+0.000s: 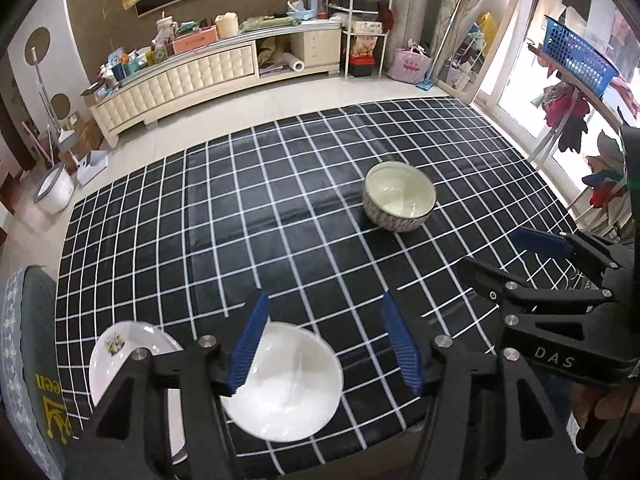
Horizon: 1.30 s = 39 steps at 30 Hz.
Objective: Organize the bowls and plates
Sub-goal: 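Move the left tool toward the pink-flower printed bowl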
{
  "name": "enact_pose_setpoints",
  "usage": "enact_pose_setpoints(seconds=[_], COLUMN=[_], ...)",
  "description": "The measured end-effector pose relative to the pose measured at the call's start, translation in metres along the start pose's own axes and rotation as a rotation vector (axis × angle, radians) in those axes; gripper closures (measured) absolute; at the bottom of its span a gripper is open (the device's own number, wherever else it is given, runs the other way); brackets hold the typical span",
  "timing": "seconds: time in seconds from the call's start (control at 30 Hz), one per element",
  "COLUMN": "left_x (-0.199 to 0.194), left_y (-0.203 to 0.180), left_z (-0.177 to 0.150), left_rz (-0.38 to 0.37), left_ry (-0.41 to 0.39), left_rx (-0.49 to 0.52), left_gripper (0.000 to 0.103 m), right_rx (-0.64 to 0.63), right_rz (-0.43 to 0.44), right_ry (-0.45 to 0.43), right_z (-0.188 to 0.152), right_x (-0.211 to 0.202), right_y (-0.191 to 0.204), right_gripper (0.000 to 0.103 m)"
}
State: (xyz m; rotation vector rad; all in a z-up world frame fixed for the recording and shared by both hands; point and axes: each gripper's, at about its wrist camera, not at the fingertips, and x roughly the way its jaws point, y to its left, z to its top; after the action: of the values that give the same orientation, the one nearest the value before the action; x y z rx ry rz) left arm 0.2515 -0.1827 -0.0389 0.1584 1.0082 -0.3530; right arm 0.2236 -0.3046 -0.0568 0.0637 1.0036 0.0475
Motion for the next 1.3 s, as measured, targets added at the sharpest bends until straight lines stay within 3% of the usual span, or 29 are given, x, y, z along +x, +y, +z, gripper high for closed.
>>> enact_pose_setpoints(seconds=[0.2, 0.73, 1.3], left_x=[0.012, 0.065, 0.139], left_y=[-0.017, -0.041, -0.039], left_z=[0.021, 0.068, 0.112], left_rz=[-0.004, -0.002, 0.022], left_ry=[-0.002, 0.059, 0.148], left_rx=[0.017, 0.027, 0.024], left_gripper=[0.04, 0.04, 0.04], right_rx=[0.011, 0.036, 0.06], right_rz=[-0.011, -0.005, -0.016], right_ry=[-0.003, 0.007, 0.101], right_z=[0.011, 0.041, 0.063], right_x=[0.004, 0.033, 0.097], right_y=[-0.021, -0.062, -0.089], right_gripper=[0.022, 0.017, 0.015])
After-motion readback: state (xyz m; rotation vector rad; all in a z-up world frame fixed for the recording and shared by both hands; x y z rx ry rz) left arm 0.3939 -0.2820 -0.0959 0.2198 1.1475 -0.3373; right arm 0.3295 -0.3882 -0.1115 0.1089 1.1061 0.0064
